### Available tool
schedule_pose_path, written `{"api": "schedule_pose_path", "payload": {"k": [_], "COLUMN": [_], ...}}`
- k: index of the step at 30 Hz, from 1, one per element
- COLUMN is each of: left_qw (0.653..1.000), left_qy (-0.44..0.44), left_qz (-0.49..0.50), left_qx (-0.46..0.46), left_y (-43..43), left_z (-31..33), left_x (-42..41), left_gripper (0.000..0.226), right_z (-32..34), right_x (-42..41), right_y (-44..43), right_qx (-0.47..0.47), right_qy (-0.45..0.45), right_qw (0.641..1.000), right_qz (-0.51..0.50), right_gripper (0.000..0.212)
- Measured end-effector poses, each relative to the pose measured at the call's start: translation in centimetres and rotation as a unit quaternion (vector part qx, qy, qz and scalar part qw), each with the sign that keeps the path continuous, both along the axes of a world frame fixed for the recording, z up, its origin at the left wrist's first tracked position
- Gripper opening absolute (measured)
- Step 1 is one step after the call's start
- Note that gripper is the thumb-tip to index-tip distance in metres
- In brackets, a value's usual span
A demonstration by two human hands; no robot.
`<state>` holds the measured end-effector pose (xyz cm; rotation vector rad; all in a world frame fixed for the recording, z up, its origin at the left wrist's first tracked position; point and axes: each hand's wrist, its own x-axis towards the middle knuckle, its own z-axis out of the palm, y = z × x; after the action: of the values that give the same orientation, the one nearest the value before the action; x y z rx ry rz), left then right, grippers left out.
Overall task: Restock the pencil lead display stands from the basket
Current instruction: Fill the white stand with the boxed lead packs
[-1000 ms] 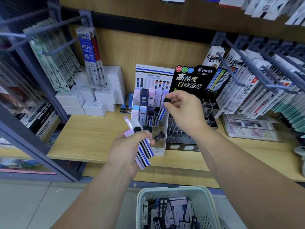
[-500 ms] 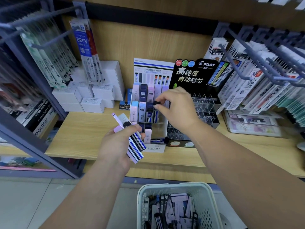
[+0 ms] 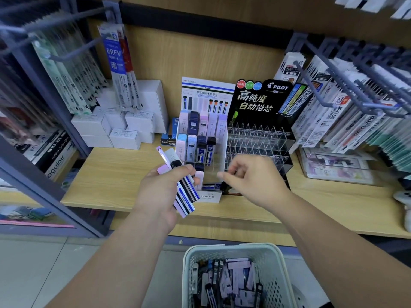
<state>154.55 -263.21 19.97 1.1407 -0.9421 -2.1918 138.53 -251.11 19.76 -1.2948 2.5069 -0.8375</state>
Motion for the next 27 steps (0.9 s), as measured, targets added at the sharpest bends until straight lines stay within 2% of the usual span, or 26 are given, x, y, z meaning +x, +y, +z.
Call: {"api": "schedule_pose_path", "payload": {"k": [3, 8, 13, 17, 19, 24, 27], "left_qw": [1.000, 1.000, 1.000, 1.000, 1.000, 0.999, 0.998], "left_qy": [-0.002, -0.006, 0.003, 0.005, 0.007, 0.023, 0.031], "left_qz": [-0.004, 0.002, 0.006, -0.011, -0.019, -0.041, -0.052], "left_qx": [0.000, -0.009, -0.006, -0.004, 0.000, -0.004, -0.013], "left_y": [0.3, 0.4, 0.2, 0.1, 0.1, 0.0, 0.1], "left_z": [0.3, 0.4, 0.7, 0.7, 0.7, 0.8, 0.9], "left_x": [0.0, 0.3, 0.7, 0.7, 0.7, 0.5, 0.3], "left_gripper": [0.037, 0.037, 0.036, 0.037, 0.036, 0.022, 0.022], "right_z": [-0.6, -1.6, 0.7, 3.9, 4.7, 4.2, 3.3], "right_x": [0.9, 2.2, 1.2, -0.7, -1.5, -2.4, -2.4], "right_y": [0.0, -0.8, -0.6, -1.5, -2.5, -5.2, -6.3], "right_qx": [0.042, 0.061, -0.022, -0.110, -0.124, -0.087, -0.048], "right_qy": [0.004, 0.040, 0.025, 0.084, 0.111, 0.156, 0.165], "right_qw": [0.999, 0.997, 0.999, 0.990, 0.986, 0.981, 0.980], "right_qz": [-0.027, -0.018, -0.034, -0.026, -0.010, 0.077, 0.103], "right_gripper": [0.030, 0.015, 0.010, 0.011, 0.013, 0.014, 0.016]}}
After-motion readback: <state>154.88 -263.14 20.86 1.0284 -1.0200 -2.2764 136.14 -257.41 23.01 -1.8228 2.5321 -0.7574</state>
